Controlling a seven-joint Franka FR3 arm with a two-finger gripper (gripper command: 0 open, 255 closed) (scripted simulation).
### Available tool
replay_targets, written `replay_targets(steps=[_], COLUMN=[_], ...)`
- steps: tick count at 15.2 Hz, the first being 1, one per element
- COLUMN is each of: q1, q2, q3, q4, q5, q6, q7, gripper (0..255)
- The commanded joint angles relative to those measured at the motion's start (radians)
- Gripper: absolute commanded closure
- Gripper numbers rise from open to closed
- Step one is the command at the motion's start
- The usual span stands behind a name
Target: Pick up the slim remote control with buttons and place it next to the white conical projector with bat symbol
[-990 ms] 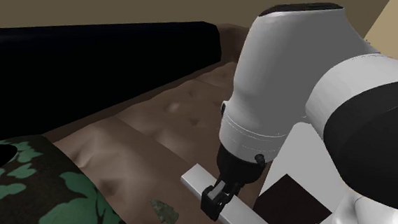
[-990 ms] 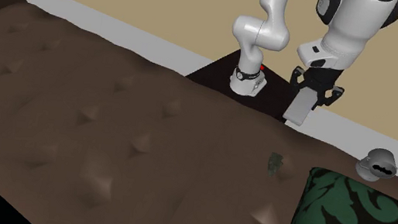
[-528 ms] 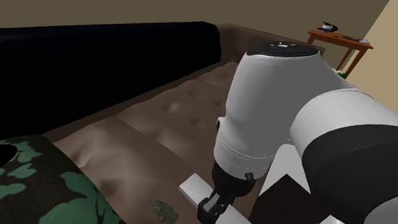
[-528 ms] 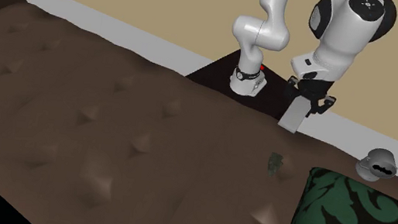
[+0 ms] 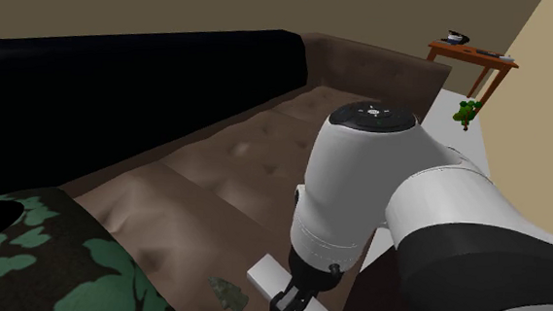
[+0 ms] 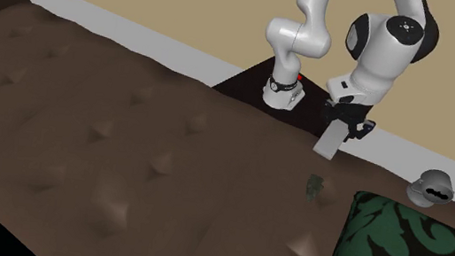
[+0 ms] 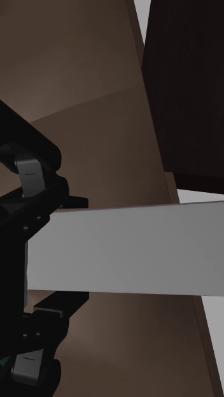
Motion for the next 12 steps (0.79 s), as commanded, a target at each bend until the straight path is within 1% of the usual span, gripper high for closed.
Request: replay_targets(steps=[1, 12], q1=[-0.001, -0.007], q2=[0.011, 0.09], q3=[0.006, 0.047], q4=[-0.02, -0.112], q5=[0.001, -0.001], q6=[0.032, 0.2], q7=[-0.001, 0.007], gripper=[255, 255])
